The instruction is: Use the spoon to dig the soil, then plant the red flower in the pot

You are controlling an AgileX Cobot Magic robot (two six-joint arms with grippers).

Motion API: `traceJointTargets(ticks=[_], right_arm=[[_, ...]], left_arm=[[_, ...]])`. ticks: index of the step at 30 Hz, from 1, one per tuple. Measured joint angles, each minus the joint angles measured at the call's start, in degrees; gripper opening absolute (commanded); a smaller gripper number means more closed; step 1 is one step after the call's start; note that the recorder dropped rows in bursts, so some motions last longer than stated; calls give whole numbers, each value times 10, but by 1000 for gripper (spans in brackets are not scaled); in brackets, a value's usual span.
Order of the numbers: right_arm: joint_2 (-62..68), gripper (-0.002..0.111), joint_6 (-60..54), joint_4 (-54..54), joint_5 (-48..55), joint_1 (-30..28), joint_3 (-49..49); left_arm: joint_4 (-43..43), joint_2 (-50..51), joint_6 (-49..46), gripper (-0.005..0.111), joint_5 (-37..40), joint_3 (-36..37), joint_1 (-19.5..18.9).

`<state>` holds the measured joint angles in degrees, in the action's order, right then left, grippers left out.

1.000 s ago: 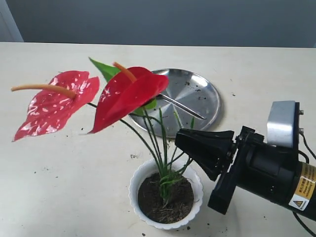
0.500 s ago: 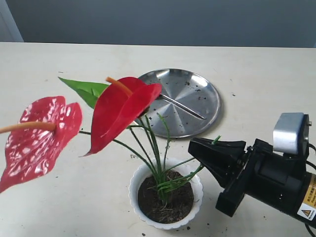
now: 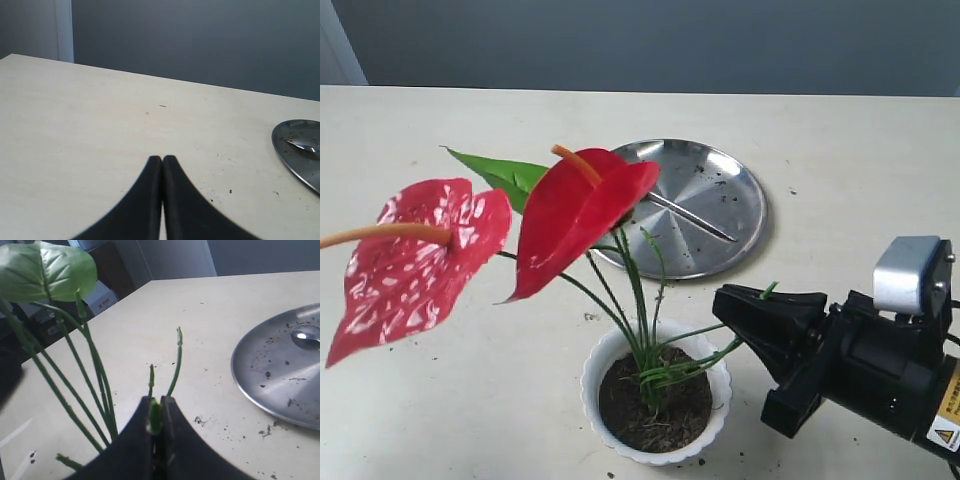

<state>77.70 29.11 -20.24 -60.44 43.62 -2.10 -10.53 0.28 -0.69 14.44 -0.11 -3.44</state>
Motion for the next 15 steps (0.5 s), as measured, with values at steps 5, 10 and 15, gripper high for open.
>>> traceJointTargets(ticks=[5,10,15], right_arm=[[0,0,-4,19,0,-1,7],[0,0,-8,23,4,-1,7],[0,0,-8,24,10,-1,7]], left_arm=[[0,0,0,0,0,0,0],[0,0,0,0,0,0,0],[0,0,0,0,0,0,0]])
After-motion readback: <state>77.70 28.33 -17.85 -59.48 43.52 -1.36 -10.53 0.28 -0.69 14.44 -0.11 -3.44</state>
